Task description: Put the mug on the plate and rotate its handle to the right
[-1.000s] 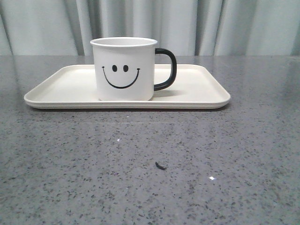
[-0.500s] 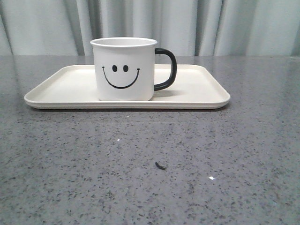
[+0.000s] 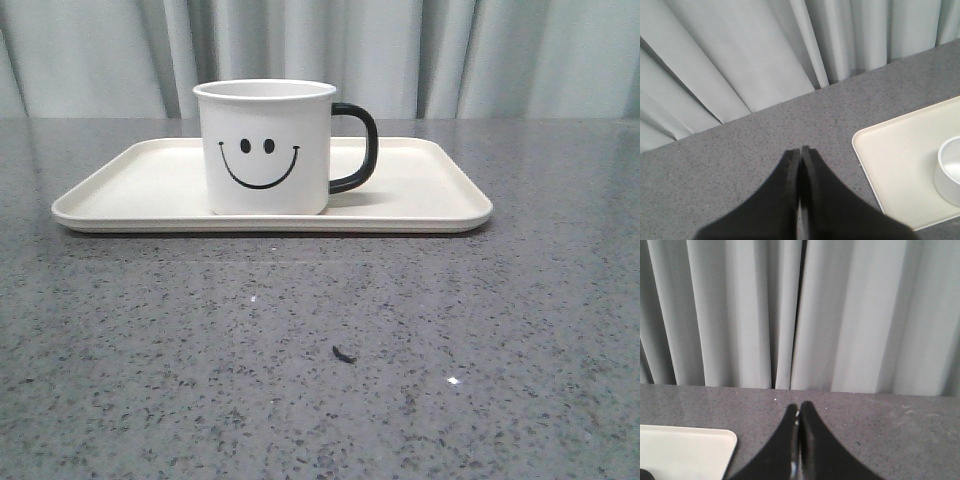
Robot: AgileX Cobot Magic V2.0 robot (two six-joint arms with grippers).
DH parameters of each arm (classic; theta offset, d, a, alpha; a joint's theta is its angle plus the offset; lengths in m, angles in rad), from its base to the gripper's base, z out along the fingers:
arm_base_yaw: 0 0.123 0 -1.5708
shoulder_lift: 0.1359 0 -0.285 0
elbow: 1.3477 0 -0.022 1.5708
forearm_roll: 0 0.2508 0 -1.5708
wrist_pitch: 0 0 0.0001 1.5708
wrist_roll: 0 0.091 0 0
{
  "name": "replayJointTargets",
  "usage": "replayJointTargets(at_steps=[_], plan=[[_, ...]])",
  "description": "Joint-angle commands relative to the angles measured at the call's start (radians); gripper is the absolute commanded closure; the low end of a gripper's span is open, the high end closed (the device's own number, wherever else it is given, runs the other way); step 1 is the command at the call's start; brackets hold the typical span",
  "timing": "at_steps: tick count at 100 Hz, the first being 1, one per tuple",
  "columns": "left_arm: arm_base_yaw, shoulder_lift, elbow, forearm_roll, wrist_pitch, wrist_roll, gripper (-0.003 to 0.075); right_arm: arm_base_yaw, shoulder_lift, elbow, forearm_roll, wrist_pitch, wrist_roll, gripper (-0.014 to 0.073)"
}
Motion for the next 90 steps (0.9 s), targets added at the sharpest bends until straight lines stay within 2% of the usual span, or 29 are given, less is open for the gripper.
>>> replayJointTargets(at_steps=[1, 63, 75, 90], plan=[[-0.009, -0.001, -0.016, 0.010, -0.071, -0.012, 0.0739, -0.008, 0.000, -0.022, 0.018, -0.055, 0.000, 0.0692], [-0.007, 0.177, -0.005, 0.031, -0.089, -0.037, 0.0739, -0.008, 0.000, -0.022, 0.018, -0.055, 0.000, 0.0692], [-0.009, 0.126, 0.076, -0.049, -0.266, -0.057, 0.0739, -0.008, 0.000, -0.022, 0.018, -0.055, 0.000, 0.0692], [-0.010, -0.077, 0.373, -0.143, -0.628, -0.057, 0.0739, -0.008, 0.000, -0.022, 0.018, -0.054, 0.000, 0.0692]])
